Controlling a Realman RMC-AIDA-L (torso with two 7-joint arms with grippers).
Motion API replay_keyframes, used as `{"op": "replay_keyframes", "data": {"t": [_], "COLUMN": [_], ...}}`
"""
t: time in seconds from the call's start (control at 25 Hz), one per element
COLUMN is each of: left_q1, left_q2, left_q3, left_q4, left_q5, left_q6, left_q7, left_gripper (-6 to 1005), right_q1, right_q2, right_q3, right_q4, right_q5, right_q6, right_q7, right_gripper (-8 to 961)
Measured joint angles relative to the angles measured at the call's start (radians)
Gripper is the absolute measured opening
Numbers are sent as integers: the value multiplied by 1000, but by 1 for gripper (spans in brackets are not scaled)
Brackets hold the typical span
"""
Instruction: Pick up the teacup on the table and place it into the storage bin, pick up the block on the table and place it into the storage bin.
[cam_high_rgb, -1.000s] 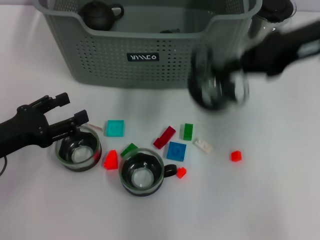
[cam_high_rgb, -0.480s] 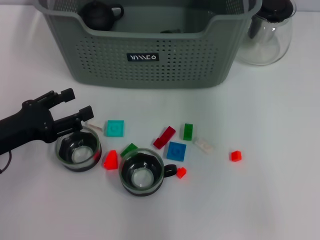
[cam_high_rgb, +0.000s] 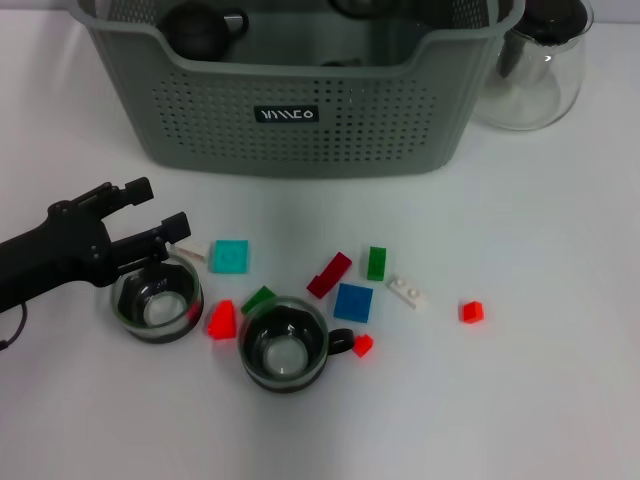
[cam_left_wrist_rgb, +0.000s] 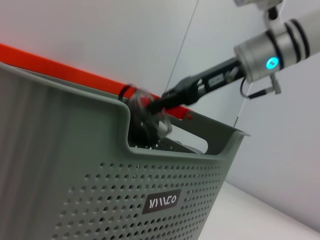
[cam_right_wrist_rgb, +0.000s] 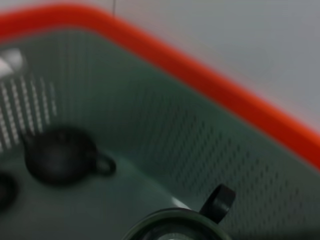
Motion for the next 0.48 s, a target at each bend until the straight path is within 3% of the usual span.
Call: {"op": "replay_keyframes", "data": {"t": [0.16, 0.48], "left_q1": [0, 0], "left_q2": [0, 1], "left_q3": [0, 0], "left_q4": [0, 0], "left_q5": [0, 0], "left_q6": [-2, -8], "left_q7": [0, 0], "left_gripper": [845, 844], "right_q1": [31, 15], "right_q2": [-2, -5], "right_q3": [-4, -8], "right_q4": [92, 99], "right_q5": [-28, -31], "right_q6": [16, 4], "right_q7": [-4, -7], "right_gripper": [56, 57]}}
